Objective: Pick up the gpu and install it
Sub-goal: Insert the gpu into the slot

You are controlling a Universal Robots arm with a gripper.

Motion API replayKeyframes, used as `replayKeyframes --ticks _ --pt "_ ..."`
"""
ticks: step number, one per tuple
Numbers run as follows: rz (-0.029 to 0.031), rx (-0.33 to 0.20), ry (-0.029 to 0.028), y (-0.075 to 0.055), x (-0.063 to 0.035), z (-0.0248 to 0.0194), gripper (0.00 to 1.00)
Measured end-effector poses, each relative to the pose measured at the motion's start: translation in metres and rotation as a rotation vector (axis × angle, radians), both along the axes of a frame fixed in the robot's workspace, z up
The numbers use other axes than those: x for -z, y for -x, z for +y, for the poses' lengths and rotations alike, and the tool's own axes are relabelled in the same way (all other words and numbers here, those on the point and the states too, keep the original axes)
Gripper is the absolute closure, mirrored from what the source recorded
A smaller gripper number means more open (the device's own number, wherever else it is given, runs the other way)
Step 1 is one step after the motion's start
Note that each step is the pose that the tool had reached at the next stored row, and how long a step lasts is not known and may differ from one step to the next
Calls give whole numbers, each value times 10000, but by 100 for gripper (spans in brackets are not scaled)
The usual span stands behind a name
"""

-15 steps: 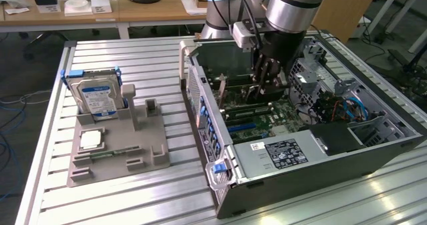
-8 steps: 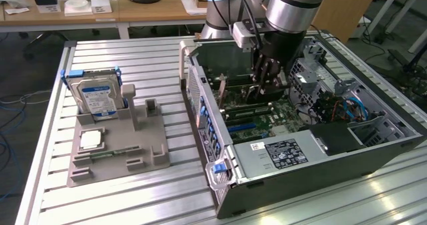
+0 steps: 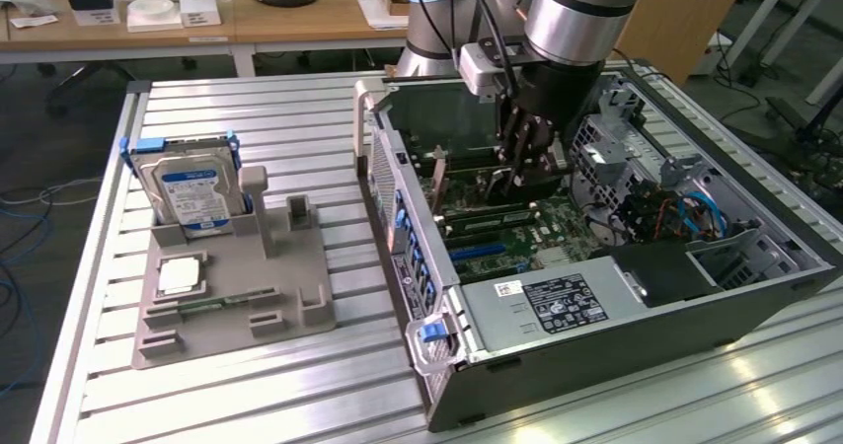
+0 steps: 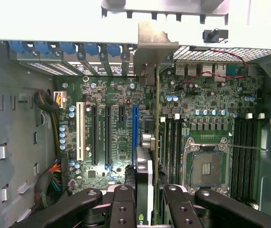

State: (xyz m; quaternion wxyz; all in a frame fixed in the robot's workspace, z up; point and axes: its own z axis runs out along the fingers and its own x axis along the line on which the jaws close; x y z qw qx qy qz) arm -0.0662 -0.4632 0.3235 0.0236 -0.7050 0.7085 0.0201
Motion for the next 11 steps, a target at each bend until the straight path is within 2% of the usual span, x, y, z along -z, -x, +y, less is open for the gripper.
replayKeyframes --ticks 11 --pt "1 0 0 -11 0 0 73"
